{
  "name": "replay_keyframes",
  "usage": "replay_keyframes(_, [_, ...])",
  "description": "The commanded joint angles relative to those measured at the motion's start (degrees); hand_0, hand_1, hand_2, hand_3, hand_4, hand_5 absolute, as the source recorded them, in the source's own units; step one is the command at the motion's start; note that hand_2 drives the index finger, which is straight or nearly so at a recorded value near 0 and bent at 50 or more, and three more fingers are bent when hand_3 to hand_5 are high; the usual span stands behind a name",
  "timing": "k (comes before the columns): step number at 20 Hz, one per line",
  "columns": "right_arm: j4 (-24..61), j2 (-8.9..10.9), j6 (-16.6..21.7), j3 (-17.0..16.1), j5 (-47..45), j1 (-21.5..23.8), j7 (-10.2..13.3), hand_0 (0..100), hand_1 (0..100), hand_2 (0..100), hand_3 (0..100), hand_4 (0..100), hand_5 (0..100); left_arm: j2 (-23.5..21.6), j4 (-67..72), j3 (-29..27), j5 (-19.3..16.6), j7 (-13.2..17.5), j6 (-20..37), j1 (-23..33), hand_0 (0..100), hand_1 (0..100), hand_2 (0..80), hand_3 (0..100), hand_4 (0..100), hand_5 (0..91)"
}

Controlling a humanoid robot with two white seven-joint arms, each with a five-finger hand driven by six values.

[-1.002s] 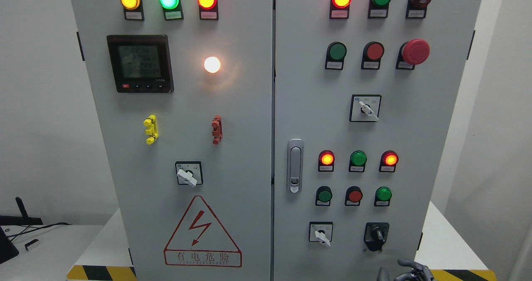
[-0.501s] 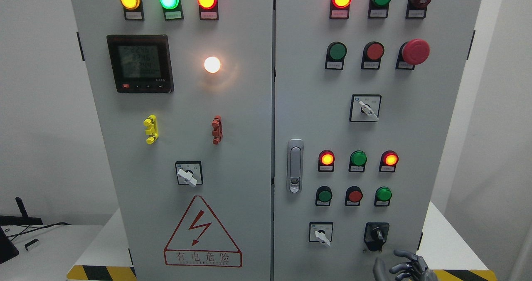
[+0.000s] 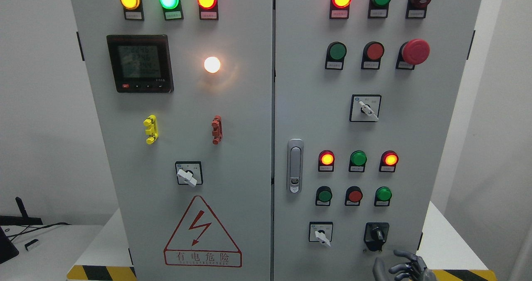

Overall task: Trip black knob to open circuit
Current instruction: 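Raise the right hand up toward the black rotary knob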

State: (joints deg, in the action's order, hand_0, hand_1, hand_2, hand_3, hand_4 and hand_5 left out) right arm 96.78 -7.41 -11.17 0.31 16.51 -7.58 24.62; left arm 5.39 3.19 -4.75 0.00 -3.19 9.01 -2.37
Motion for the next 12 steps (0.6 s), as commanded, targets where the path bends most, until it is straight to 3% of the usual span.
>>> replay_keyframes(1, [-1.15, -0.15, -0.34, 1.1, -0.08, -1.12, -0.01, 28, 79, 40, 71, 79, 95, -0.03, 0.06, 0.0, -1.76, 0.03, -0.04, 0.0, 12, 39, 0.0, 0, 0, 0.0])
replay_keyframes(12, [-1.15, -0.15, -1.4, 1.36, -0.16, -1.82, -0.01, 30, 79, 41, 71, 79, 95, 0.05, 0.06, 0.0, -1.76, 0.03, -0.04, 0.0, 12, 39, 0.0, 0, 0, 0.0])
